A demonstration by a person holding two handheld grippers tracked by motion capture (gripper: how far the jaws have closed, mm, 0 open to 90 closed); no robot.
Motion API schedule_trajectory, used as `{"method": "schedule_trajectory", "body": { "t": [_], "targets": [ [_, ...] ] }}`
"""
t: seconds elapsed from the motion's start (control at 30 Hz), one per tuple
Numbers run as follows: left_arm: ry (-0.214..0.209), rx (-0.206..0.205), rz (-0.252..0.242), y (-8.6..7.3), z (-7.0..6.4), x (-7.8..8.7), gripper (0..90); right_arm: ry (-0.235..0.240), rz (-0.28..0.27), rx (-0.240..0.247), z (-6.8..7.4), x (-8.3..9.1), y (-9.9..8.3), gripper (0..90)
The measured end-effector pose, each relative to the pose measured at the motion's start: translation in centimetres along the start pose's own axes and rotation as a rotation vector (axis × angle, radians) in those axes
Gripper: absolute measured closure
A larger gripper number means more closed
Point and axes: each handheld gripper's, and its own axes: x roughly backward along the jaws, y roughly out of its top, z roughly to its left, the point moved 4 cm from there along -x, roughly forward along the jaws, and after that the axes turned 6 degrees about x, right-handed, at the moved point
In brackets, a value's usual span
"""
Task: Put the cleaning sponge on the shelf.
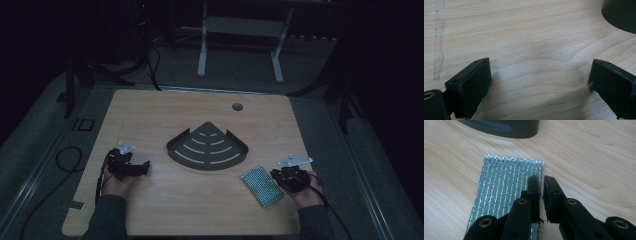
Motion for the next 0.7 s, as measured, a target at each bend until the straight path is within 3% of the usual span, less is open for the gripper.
{"method": "schedule_trajectory", "body": {
  "t": [0.23, 0.57, 0.7],
  "targets": [
    [0.0, 0.0, 0.0, 0.0, 0.0, 0.0, 4.8, 0.01, 0.051, 0.013, -0.4, -0.8, 0.4, 80.8],
    [0.0, 0.0, 0.0, 0.0, 0.0, 0.0, 4.8, 0.07, 0.102, -0.05, -1.7, -1.2, 0.1, 77.7],
    [0.0, 0.0, 0.0, 0.0, 0.0, 0.0, 4.8, 0.074, 0.106, -0.054, -1.8, -1.2, 0.1, 77.0]
  ]
}}
